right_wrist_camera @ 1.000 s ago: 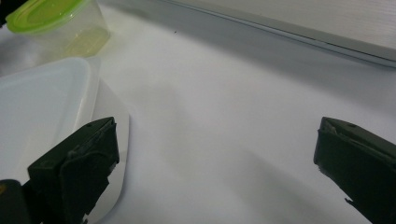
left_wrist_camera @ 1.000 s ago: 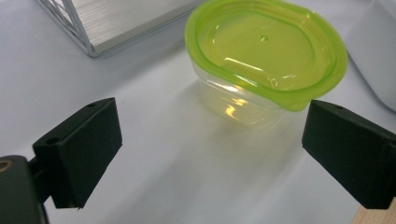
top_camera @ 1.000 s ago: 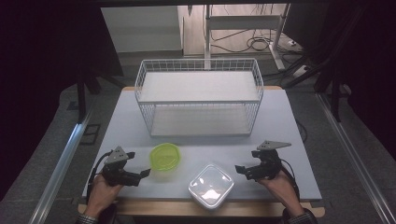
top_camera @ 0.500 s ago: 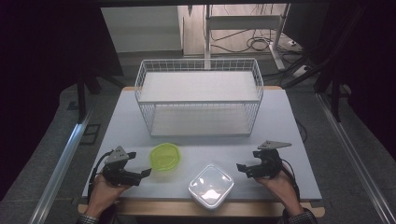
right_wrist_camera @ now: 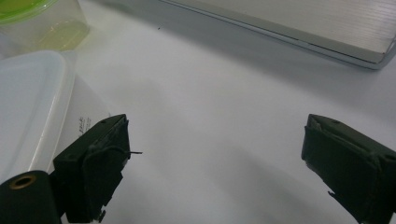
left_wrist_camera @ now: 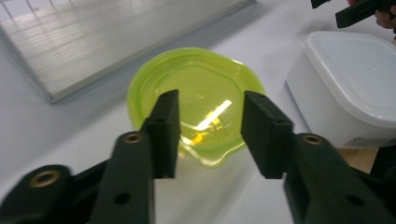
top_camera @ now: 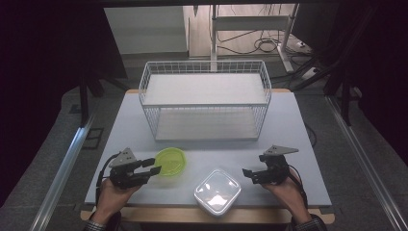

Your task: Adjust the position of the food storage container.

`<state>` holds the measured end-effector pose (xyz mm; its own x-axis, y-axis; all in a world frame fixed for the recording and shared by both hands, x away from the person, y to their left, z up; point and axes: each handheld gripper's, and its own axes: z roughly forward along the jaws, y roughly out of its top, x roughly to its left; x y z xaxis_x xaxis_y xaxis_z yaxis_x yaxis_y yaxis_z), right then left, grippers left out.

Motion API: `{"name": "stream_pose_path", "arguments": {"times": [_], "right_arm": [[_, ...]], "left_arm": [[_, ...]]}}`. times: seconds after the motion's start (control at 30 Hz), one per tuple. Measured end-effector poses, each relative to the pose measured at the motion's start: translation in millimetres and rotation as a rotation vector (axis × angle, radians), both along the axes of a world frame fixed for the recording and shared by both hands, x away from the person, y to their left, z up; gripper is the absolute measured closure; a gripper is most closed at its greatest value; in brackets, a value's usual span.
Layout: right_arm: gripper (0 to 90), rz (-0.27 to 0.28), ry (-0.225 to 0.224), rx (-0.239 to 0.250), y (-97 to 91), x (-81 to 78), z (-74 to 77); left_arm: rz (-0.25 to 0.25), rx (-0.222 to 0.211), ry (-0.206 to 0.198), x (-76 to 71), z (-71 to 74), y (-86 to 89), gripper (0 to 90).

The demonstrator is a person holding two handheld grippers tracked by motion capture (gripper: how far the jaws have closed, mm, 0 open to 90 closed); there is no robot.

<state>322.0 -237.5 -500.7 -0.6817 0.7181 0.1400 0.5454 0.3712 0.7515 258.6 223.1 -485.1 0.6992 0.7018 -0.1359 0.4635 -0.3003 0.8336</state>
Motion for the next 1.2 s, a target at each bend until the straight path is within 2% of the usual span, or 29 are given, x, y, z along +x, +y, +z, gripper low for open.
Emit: {"name": "stream_pose_path", "arguments": {"times": [0.03, 0.2, 0.33, 0.4, 0.53, 0.7, 0.77, 1.0, 1.2], "right_arm": [[8.6, 0.000, 0.000, 0.000, 0.0, 0.0, 0.0], [9.9, 0.003, -0.012, -0.008, 1.3, -1.7, 1.4], [9.9, 0.011, -0.023, -0.015, 4.1, -3.0, 2.0], [10.0, 0.014, -0.027, -0.018, 5.2, -3.5, 2.0], [10.0, 0.011, -0.038, -0.025, 4.5, -3.1, 2.0], [10.1, 0.002, -0.055, -0.034, 2.8, -2.7, 1.4], [10.1, 0.003, -0.056, -0.033, 2.6, -2.5, 1.0], [10.2, 0.010, -0.056, -0.052, 2.1, -1.8, -1.8], [10.4, 0.012, -0.048, -0.060, 2.4, -1.3, -3.4]], "left_arm": [[-0.009, 0.004, 0.002, 0.8, 0.9, -4.2, 61.6], [-0.047, 0.039, 0.019, 4.1, 4.7, -26.1, 81.8], [-0.070, 0.058, 0.028, 8.0, 4.3, -40.2, 87.0], [-0.082, 0.077, 0.020, 10.4, 3.5, -46.4, 89.0], [-0.082, 0.087, 0.011, 18.5, 3.6, -56.5, 89.9], [-0.092, 0.067, 0.029, 37.1, 5.6, -68.8, 90.0], [-0.093, 0.071, 0.034, 44.0, 6.5, -74.9, 90.0], [-0.101, 0.144, 0.029, 58.0, 4.7, -98.5, 90.0], [-0.091, 0.220, 0.056, 62.1, -2.2, -109.6, 90.0]]}}
